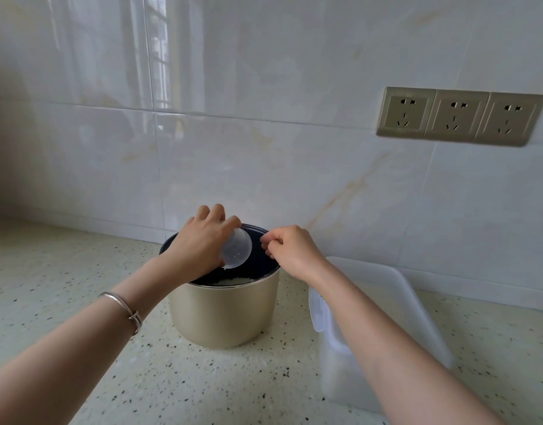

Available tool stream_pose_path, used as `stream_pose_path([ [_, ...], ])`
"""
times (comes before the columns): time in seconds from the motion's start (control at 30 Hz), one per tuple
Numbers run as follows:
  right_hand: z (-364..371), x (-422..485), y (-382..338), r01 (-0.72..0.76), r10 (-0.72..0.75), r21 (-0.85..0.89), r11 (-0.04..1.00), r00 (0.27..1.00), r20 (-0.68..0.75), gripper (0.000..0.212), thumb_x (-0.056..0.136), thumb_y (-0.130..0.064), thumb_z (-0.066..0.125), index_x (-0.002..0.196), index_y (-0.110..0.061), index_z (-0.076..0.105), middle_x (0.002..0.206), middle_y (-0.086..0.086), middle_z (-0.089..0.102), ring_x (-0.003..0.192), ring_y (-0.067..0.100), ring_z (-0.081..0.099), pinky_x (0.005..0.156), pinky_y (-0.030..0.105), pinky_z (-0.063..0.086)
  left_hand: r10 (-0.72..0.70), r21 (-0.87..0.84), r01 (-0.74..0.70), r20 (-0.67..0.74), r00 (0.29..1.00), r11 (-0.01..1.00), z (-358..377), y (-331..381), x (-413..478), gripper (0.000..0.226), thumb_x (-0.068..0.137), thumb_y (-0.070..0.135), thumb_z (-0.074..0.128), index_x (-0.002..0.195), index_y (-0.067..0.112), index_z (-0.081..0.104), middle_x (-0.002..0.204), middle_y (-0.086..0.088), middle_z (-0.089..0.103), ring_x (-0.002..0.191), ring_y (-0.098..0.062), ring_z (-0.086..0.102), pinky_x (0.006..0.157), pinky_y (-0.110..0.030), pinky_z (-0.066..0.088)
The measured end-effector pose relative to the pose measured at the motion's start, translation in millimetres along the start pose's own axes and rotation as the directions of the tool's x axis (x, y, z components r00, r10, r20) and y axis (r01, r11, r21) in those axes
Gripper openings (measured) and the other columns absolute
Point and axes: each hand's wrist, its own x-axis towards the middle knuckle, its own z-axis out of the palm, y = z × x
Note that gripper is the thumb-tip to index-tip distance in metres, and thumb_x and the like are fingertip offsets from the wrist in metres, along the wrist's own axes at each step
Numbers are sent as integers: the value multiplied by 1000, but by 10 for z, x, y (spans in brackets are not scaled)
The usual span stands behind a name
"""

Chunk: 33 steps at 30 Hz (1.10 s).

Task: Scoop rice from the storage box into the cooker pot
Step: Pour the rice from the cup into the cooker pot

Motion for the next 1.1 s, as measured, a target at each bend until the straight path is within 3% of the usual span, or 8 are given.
stream_pose_path([
  [0.2,30,-17,-17,81,-79,61,995,996,-28,35,86,-2,40,105,-10,69,110,8,69,99,22,63,92,37,51,-152,-281,167,77,985,945,13,43,-24,72,63,34,77,126,19,44,115,-10,44,98,-32,54,71,-32,39],
  [0.4,143,-80,-84,259,-259,-27,965,966,22,40,89,5,37,121,-4,58,128,8,50,116,19,49,95,15,33,-317,-495,313,78,945,811,7,35,-2,74,60,43,80,117,8,49,102,-2,42,88,-21,47,76,-27,36],
  [0.57,198,-70,-71,295,-298,-126,947,954,-9,38,84,7,38,104,-2,69,109,16,64,104,29,57,94,35,45,-355,-528,341,78,932,778,11,10,-5,78,58,42,82,117,5,48,112,-8,46,88,-20,46,78,-27,36],
  [0.67,151,-52,-81,304,-320,-140,942,940,-113,43,83,11,35,115,0,62,123,14,59,116,25,52,100,23,38,-320,-527,309,74,945,792,10,31,-16,78,58,38,83,120,7,47,111,-6,43,88,-21,47,77,-27,37],
  [0.77,167,-78,-91,381,-386,-157,911,923,4,50,83,13,33,125,-1,56,137,10,51,126,21,44,104,16,27,-320,-543,307,72,945,782,5,41,-5,78,57,37,83,120,8,47,106,-1,39,89,-20,47,76,-26,36],
  [0.93,117,-58,-29,279,-294,-109,954,943,-155,38,80,9,38,90,-1,73,94,16,71,92,29,64,85,33,51,-354,-583,313,48,934,750,22,11,-2,76,57,36,83,118,7,47,114,-7,45,91,-18,43,79,-26,34],
  [1.0,102,-61,-31,324,-335,-86,942,914,-228,38,79,12,37,94,1,71,97,17,69,93,28,63,86,33,50,-354,-596,310,47,934,741,22,26,-2,74,59,34,83,119,8,47,113,-6,45,92,-18,43,79,-26,33],
  [1.1,99,-101,-61,330,-335,-58,942,933,-134,43,80,11,36,106,-2,67,112,14,68,106,23,61,96,29,46,-364,-612,320,55,930,723,20,24,-3,72,61,33,82,120,7,48,112,-7,47,93,-17,43,79,-26,33],
])
